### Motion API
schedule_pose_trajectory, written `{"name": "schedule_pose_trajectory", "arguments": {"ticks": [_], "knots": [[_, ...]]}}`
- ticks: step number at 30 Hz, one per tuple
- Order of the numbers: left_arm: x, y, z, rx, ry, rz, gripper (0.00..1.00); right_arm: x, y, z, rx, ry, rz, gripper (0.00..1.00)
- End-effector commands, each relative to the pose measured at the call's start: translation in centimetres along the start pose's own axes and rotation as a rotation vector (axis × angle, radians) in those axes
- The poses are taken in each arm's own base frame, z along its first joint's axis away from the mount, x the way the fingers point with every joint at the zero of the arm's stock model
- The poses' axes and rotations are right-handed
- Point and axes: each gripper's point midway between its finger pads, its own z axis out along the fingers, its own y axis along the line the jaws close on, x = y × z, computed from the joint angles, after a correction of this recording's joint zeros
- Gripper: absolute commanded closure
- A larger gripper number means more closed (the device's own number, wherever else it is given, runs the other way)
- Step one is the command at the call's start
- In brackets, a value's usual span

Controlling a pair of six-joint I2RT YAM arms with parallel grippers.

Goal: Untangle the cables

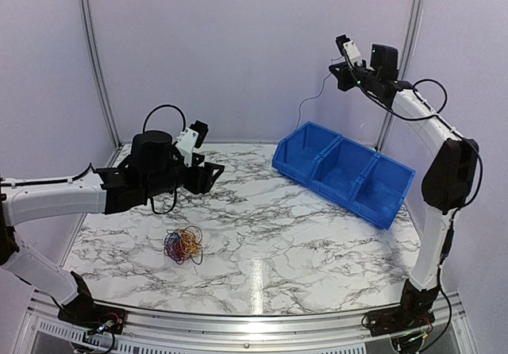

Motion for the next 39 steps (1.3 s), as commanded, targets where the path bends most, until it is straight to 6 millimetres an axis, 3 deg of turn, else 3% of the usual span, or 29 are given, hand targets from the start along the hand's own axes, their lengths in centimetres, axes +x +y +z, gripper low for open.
{"name": "schedule_pose_trajectory", "arguments": {"ticks": [1,8,17,22,25,30,32,35,39], "knots": [[-0.8,0.1,-0.6,0.004,-0.035,-0.007,0.31,5.6,-3.2,1.4,0.071,0.089,0.023,1.00],[-0.8,0.2,-0.6,0.003,-0.034,-0.004,0.31,13.6,-0.7,3.1,-0.055,0.249,0.091,1.00],[-0.5,0.1,-0.4,0.003,-0.026,-0.001,0.31,20.4,2.9,4.2,-0.177,0.409,0.132,1.00],[-0.3,0.1,-0.3,0.005,-0.022,-0.001,0.31,22.5,3.9,4.4,-0.196,0.468,0.123,1.00],[-0.4,0.2,-0.3,0.002,-0.023,0.001,0.31,21.1,4.7,3.8,-0.234,0.455,0.139,1.00],[-0.4,0.1,-0.3,0.003,-0.022,0.003,0.31,12.5,4.8,1.0,-0.217,0.263,0.134,1.00],[-0.4,0.0,-0.3,0.009,-0.024,0.001,0.31,10.5,4.7,0.3,-0.202,0.233,0.114,1.00],[-0.5,0.0,-0.3,0.013,-0.025,-0.002,0.31,9.1,4.8,-0.4,-0.200,0.233,0.107,1.00],[-0.6,0.0,-0.5,0.012,-0.029,-0.002,0.31,9.5,5.1,-1.2,-0.206,0.256,0.108,1.00]]}}
